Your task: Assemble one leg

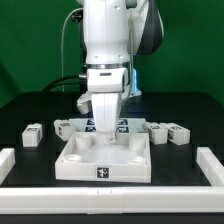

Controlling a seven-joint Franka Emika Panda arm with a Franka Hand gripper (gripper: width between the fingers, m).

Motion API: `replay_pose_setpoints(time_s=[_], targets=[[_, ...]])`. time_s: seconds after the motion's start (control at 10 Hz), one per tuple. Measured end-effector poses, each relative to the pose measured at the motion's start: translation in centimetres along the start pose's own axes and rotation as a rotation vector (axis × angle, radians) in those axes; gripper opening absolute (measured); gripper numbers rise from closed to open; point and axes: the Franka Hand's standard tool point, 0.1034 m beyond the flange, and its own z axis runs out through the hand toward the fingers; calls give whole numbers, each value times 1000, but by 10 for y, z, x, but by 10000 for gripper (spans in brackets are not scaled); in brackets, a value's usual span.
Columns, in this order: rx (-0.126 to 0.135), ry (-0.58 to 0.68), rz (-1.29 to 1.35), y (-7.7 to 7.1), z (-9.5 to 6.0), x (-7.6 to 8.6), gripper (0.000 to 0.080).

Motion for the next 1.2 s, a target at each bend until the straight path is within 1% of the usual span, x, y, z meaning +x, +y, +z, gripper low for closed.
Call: replay_pose_setpoints(time_s=[0.4,0.5,0.6,0.7,0.8,0.9,1.0,1.1,1.2], targets=[[0,0,0,0,0,0,57],[12,-2,-6,2,0,1,57],[9,0,-17,11,1,6,57],[-3,6,-24,24,1,11,57],[-7,10,-28,32,2,17,57],[-5,15,-26,39,2,25,57],[-9,21,-35,46,2,31,57],[-7,25,-34,49,3,38,57],[-11,32,-42,53,3,50,57]])
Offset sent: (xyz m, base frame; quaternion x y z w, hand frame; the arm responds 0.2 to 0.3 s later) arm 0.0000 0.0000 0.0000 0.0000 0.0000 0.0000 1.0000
